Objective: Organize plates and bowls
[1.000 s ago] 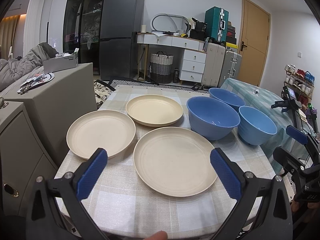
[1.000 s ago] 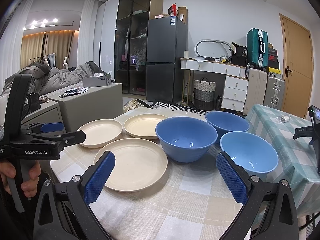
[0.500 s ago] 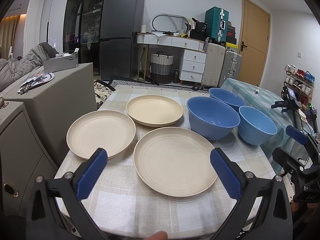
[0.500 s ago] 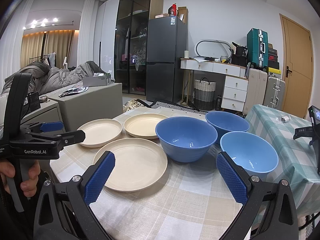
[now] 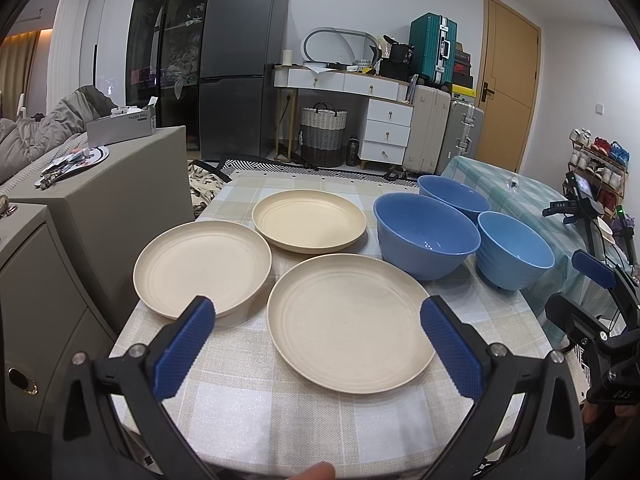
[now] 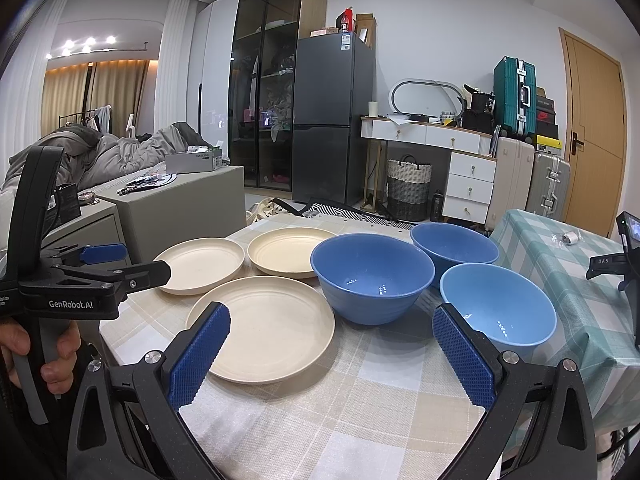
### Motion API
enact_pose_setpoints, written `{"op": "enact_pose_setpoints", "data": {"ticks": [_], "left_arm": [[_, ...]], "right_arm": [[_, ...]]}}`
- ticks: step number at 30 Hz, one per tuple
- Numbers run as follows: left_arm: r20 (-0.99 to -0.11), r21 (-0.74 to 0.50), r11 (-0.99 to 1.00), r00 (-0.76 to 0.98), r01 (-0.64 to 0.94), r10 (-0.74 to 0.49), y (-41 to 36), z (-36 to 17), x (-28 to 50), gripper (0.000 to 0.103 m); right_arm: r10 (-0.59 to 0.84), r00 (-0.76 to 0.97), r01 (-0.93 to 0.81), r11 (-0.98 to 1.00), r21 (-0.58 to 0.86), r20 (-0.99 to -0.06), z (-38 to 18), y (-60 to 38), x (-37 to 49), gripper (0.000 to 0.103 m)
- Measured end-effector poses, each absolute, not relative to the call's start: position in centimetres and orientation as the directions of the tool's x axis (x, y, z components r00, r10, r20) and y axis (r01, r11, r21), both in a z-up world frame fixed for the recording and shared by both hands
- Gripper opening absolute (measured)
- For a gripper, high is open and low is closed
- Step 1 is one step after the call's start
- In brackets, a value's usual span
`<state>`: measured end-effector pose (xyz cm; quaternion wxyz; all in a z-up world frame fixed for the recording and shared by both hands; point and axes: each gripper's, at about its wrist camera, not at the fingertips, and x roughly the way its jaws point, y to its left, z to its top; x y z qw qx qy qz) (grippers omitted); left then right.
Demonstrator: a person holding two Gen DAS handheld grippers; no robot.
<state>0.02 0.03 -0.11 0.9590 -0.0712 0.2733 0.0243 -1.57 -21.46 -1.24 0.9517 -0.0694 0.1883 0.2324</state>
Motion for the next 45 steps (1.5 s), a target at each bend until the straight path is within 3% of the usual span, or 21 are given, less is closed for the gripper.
{"op": "enact_pose_setpoints", "data": {"ticks": [37,45], "left_arm": [[-0.541,-0.163,0.979,0.841,-0.120,0.013,2.7,0.5,0.6,0.103],[-0.527,-0.114,0.982,0.847,-0.148,0.067,3.6,1.7,0.7,0.103]], "right_arm": [[0.436,0.799,-0.487,0.873,-0.019,-0.415,0.1,-20.3,-0.8,0.103],[0.467,0.771,-0.522,0.853,-0.009,-0.433,1.7,-18.9,0.8,0.103]]}}
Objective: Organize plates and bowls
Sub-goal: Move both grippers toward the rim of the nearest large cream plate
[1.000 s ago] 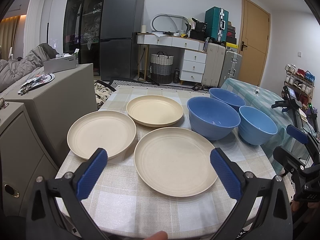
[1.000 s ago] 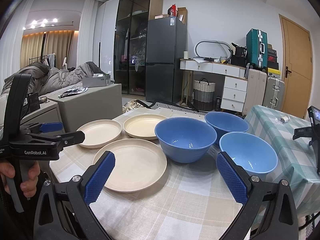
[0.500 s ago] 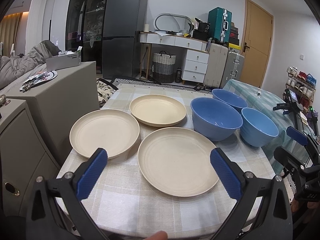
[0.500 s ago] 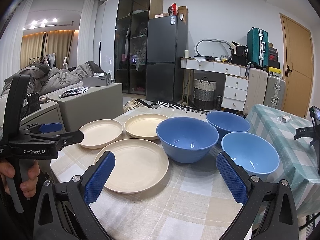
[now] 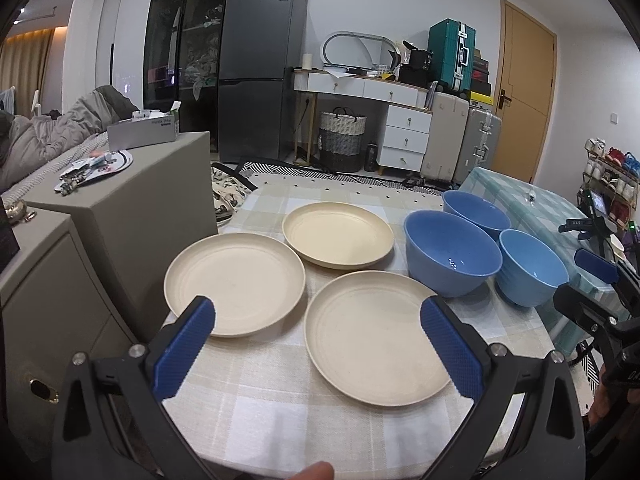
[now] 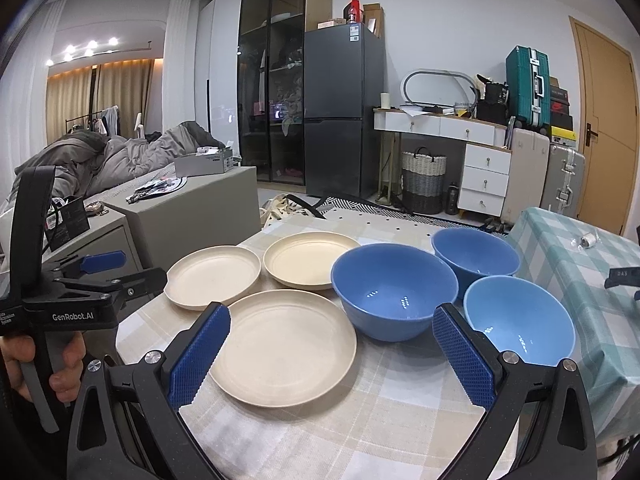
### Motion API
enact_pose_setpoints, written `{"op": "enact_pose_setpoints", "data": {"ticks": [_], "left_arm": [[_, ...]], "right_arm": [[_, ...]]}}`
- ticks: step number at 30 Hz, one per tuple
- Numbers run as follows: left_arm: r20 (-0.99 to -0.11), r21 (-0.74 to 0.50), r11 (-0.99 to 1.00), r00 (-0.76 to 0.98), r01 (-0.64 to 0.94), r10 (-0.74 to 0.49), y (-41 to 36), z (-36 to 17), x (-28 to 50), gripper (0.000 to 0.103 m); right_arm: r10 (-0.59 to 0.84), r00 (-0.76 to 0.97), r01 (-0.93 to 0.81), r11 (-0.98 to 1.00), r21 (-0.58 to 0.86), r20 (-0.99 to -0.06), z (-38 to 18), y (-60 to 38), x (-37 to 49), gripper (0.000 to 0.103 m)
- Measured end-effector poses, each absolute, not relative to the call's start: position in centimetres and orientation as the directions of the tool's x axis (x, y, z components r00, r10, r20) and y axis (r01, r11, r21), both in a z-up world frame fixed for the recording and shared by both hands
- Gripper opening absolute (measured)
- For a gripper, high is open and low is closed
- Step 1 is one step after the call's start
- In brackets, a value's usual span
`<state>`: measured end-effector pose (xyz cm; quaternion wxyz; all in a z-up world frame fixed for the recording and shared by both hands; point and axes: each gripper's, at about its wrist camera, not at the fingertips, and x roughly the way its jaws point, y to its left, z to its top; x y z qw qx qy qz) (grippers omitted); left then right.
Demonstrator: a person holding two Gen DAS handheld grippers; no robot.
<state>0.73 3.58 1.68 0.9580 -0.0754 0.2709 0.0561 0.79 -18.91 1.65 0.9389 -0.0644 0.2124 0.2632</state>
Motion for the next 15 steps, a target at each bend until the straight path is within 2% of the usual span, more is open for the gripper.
{"op": "enact_pose_setpoints", "data": {"ticks": [15], "left_arm": [[-0.546,-0.112,0.971,0.830,-0.212,0.118,7.1,3.4,2.4,0.103]], "right_arm": [[0.501,0.739,-0.578,0.815,-0.044,-0.451,4.9,-14.4,4.1,0.103]]}}
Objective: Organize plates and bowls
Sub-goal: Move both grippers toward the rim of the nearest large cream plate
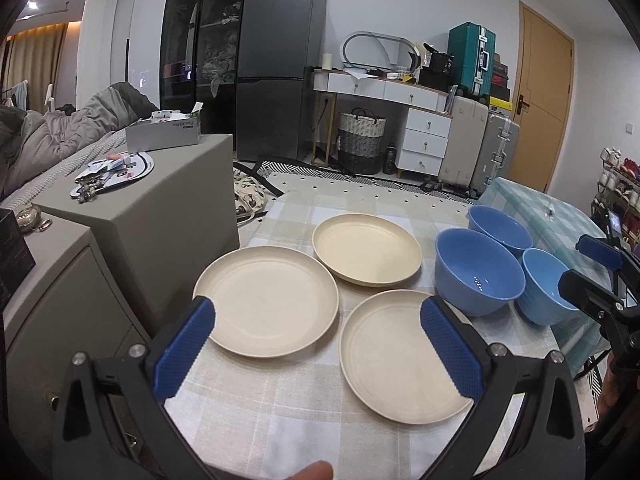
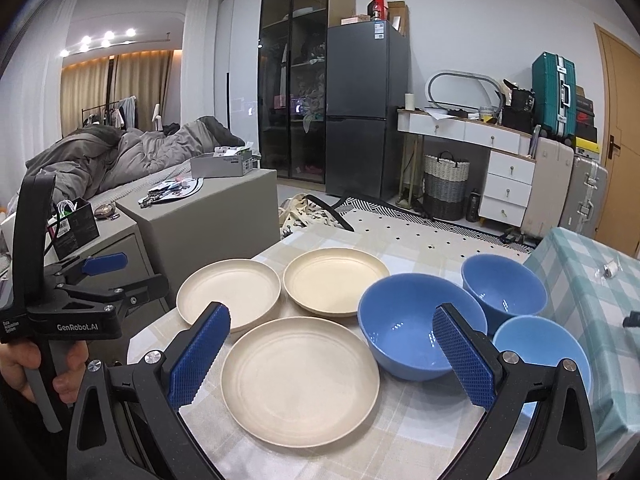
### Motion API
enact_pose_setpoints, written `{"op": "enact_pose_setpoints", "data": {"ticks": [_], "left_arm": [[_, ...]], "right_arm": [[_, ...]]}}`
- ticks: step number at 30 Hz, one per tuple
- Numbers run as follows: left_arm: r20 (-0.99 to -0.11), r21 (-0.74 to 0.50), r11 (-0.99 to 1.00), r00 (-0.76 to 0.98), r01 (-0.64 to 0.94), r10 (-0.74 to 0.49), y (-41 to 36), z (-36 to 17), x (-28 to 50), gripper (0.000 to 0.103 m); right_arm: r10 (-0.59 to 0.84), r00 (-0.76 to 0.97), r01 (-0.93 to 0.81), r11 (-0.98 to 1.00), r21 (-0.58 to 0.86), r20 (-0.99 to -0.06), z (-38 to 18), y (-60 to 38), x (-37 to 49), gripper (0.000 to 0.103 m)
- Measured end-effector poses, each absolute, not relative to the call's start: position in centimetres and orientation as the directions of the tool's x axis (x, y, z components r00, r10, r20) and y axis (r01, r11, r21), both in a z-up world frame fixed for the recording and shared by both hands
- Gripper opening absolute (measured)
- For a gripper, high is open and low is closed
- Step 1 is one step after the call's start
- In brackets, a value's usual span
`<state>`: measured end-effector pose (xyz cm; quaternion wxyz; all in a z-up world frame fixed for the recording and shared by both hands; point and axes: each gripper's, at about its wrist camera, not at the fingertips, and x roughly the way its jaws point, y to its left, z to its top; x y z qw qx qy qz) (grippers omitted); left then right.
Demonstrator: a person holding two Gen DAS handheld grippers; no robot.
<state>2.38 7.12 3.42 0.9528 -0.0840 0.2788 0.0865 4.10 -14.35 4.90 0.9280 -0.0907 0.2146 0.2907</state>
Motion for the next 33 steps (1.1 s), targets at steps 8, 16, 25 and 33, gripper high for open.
{"op": "enact_pose_setpoints", "data": {"ticks": [8,16,25,33], "left_arm": [[-0.561,-0.100,0.968,0.817,-0.229,0.135,9.1,4.1,4.2,0.103],[-0.599,-0.075,0.963,0.784,-0.258,0.164,11.5,3.3,5.9,0.103],[-0.624,-0.103,0.952,0.764,-0.288,0.164,14.9,2.4,7.2,0.102],[-0.638,-0.119,0.941,0.750,-0.318,0.173,17.9,1.2,8.4,0.101]], "right_arm": [[0.522,0.706,-0.614,0.788,-0.047,-0.480,6.8,-11.5,6.2,0.103],[0.529,0.660,-0.640,0.768,-0.031,-0.533,5.8,-8.2,9.2,0.103],[0.532,0.620,-0.634,0.773,0.031,-0.576,4.3,-5.4,13.1,0.103],[0.539,0.576,-0.638,0.766,0.073,-0.615,3.0,-2.6,16.2,0.102]]}}
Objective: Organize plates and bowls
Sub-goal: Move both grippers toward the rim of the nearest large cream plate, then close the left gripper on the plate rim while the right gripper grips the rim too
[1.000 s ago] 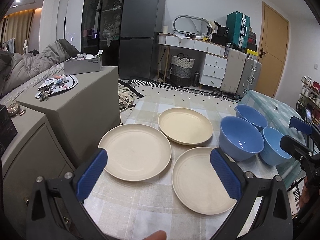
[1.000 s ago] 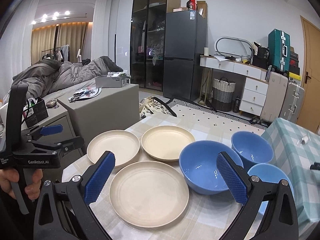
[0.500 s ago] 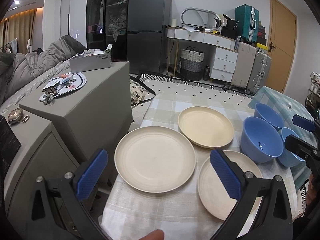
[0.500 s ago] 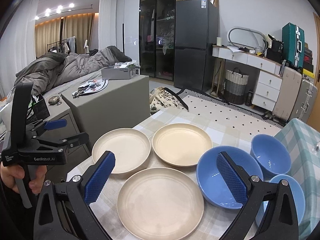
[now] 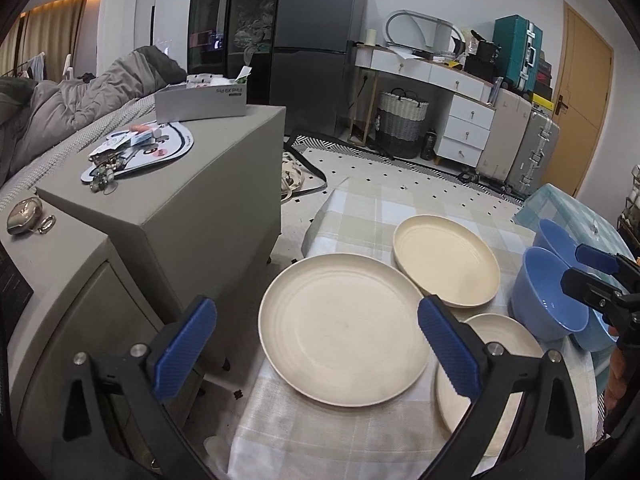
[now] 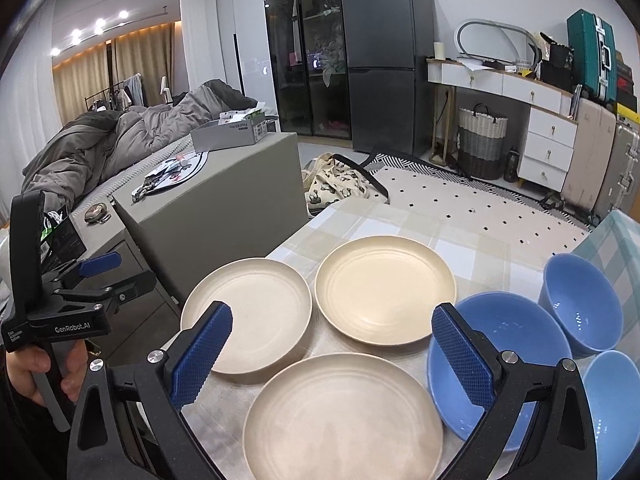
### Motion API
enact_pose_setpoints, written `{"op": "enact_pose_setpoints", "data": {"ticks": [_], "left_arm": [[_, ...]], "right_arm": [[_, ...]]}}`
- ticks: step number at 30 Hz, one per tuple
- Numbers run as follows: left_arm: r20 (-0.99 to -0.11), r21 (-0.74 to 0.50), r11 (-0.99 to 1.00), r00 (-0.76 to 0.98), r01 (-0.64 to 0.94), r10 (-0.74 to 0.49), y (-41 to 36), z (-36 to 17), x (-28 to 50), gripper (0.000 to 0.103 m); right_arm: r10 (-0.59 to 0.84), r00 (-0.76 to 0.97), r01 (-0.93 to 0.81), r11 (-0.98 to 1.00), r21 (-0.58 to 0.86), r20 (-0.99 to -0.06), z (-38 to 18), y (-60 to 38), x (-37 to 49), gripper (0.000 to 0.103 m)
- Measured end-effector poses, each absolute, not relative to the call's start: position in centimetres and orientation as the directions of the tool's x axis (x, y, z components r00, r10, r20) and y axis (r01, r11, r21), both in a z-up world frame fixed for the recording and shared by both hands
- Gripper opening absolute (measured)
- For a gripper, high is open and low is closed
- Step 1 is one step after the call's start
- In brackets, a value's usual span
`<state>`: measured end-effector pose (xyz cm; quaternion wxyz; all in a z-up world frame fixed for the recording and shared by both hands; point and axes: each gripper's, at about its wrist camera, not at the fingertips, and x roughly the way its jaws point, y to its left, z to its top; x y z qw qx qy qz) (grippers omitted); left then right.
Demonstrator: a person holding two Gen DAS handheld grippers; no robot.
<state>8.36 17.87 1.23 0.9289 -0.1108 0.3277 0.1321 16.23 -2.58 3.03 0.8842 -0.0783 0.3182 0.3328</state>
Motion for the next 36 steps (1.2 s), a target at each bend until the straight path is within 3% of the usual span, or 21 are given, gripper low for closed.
{"op": "enact_pose_setpoints", "data": {"ticks": [13,17,34,36], "left_arm": [[-0.712,-0.083,0.944,0.682,-0.318,0.167,20.1,-2.2,11.7,0.085],[-0.744,-0.069,0.947,0.648,-0.315,0.161,20.6,-3.5,13.1,0.073],[-0.813,-0.110,0.940,0.573,-0.322,0.101,23.0,-7.7,15.1,0.070],[-0.821,-0.109,0.940,0.563,-0.325,0.099,23.1,-8.1,15.2,0.065]], "right_arm": [[0.515,0.472,-0.644,0.755,0.118,-0.715,-2.0,2.3,20.4,0.083],[0.517,0.432,-0.638,0.754,0.155,-0.739,-3.8,3.3,21.6,0.076],[0.500,0.308,-0.636,0.741,0.216,-0.809,-9.4,6.7,23.7,0.066],[0.499,0.293,-0.628,0.743,0.230,-0.815,-10.0,7.0,24.1,0.065]]}}
